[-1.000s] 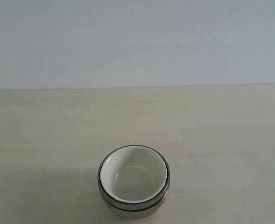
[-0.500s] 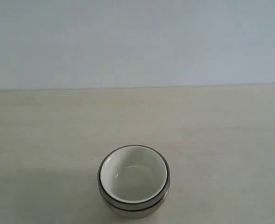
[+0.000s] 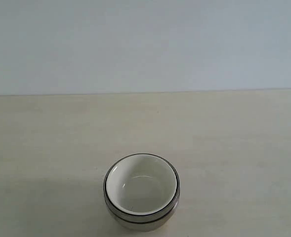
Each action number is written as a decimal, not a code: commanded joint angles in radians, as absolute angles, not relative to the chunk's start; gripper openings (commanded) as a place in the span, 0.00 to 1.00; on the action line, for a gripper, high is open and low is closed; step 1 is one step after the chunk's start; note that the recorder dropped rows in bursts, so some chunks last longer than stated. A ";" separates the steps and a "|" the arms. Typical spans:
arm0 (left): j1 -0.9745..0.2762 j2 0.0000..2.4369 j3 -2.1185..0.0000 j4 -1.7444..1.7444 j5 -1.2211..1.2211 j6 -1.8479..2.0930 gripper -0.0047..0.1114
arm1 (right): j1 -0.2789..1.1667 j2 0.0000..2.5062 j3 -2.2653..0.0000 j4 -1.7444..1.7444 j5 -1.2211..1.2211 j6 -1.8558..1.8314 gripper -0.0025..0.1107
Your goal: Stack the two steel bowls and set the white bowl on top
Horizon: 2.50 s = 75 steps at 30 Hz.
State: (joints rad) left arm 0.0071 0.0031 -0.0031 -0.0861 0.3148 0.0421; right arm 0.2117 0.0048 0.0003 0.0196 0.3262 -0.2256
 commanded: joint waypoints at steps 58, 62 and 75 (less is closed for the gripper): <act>0.002 0.000 0.000 -0.086 0.307 0.037 0.07 | 0.209 0.000 0.000 0.015 0.327 0.021 0.02; 0.002 0.000 0.000 -0.086 0.307 0.037 0.07 | 0.209 0.000 0.000 0.015 0.327 0.021 0.02; 0.002 0.000 0.000 -0.086 0.307 0.037 0.07 | 0.209 0.000 0.000 0.015 0.327 0.021 0.02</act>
